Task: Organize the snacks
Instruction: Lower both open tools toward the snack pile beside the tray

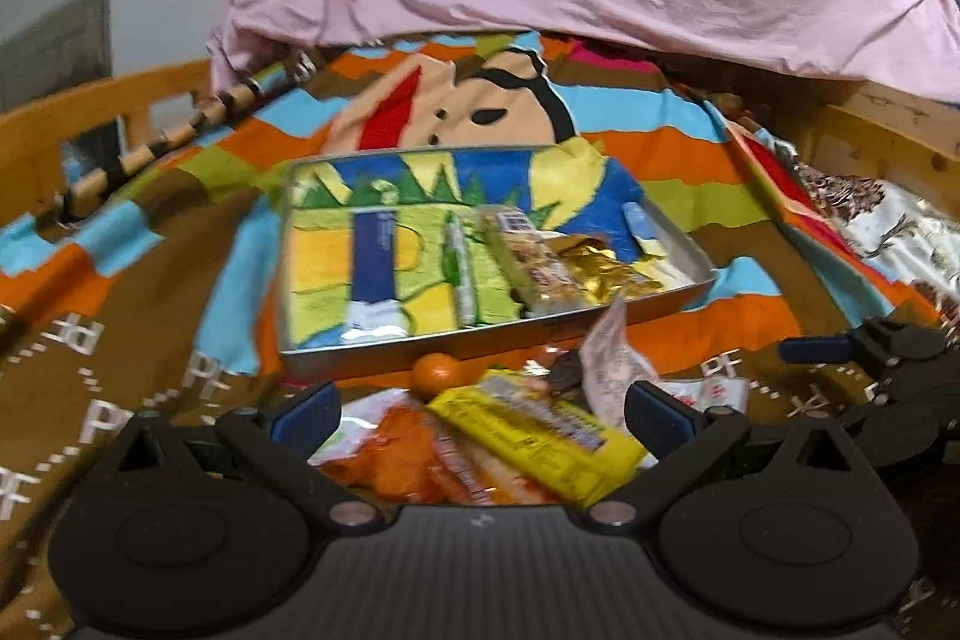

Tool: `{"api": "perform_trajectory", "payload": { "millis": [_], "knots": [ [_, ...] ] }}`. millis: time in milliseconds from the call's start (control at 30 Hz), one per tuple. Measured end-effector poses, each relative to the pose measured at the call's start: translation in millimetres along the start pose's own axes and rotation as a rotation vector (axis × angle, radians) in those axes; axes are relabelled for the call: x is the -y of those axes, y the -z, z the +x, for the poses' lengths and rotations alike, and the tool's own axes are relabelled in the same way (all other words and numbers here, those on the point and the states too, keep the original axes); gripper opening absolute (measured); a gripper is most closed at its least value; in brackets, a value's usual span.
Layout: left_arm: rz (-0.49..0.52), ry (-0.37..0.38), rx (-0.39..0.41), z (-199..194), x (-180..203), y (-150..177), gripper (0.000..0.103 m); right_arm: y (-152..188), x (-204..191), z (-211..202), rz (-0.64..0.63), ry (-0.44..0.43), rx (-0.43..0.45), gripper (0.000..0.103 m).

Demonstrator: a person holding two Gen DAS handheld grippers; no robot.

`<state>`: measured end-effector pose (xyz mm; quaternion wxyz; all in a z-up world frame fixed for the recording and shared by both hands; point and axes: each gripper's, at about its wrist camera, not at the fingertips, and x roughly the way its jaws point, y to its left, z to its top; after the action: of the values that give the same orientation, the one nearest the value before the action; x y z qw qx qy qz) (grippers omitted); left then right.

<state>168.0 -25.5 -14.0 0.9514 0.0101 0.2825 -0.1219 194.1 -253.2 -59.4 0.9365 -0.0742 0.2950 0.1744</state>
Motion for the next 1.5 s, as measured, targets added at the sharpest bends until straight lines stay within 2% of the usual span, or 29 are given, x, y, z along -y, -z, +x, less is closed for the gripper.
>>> {"api": "perform_trajectory", "payload": {
  "millis": [100, 200, 400, 533, 633, 700, 833, 933, 1100, 1267, 1333, 1400, 1467, 1500],
  "knots": [
    [-0.022, 0.037, -0.033, 11.9, 1.5, -2.1, 0.103, 1.0, 0.9, 2.2, -0.021, -0.013, 0.004, 0.102],
    [0.006, 0.048, -0.058, 24.1, 4.0, -2.9, 0.103, 1.1, 1.6, 6.7, -0.035, -0.047, -0.006, 0.102],
    [0.017, 0.073, -0.133, 45.6, -0.3, -6.3, 0.103, 0.3, 9.3, 19.2, 0.014, -0.118, -0.050, 0.102],
    [0.004, 0.087, -0.146, 54.2, -3.5, -7.9, 0.102, -1.2, 15.3, 23.6, 0.066, -0.147, -0.071, 0.102],
    [0.037, 0.108, -0.151, 59.2, -1.2, -8.8, 0.102, -2.4, 18.7, 26.3, 0.090, -0.163, -0.082, 0.102],
    [0.103, 0.135, -0.173, 63.4, 2.8, -10.9, 0.102, -4.2, 16.5, 27.4, 0.057, -0.167, -0.081, 0.102],
    [0.275, 0.186, -0.225, 72.0, 11.1, -16.1, 0.102, -8.0, 9.5, 27.0, -0.092, -0.209, -0.088, 0.102],
    [0.359, 0.222, -0.272, 80.1, 14.7, -18.8, 0.101, -8.7, 6.0, 28.6, -0.143, -0.229, -0.110, 0.102],
    [0.340, 0.250, -0.299, 89.2, 16.2, -25.5, 0.095, -4.3, 0.6, 28.9, -0.182, -0.189, -0.074, 0.102],
    [0.313, 0.253, -0.302, 88.5, 14.4, -21.3, 0.093, 0.0, -13.3, 21.6, -0.323, -0.143, -0.018, 0.102],
    [0.311, 0.255, -0.301, 88.0, 13.8, -22.0, 0.091, 1.6, -15.6, 18.8, -0.372, -0.157, -0.014, 0.102],
    [0.309, 0.261, -0.300, 87.6, 13.2, -23.6, 0.086, 2.7, -15.6, 16.4, -0.401, -0.181, -0.012, 0.096],
    [0.312, 0.258, -0.296, 86.9, 12.1, -24.4, 0.084, 2.4, -15.3, 16.1, -0.411, -0.183, -0.010, 0.084],
    [0.308, 0.257, -0.295, 86.5, 11.3, -24.7, 0.081, 2.3, -14.9, 16.0, -0.416, -0.192, -0.010, 0.082]
  ]
}}
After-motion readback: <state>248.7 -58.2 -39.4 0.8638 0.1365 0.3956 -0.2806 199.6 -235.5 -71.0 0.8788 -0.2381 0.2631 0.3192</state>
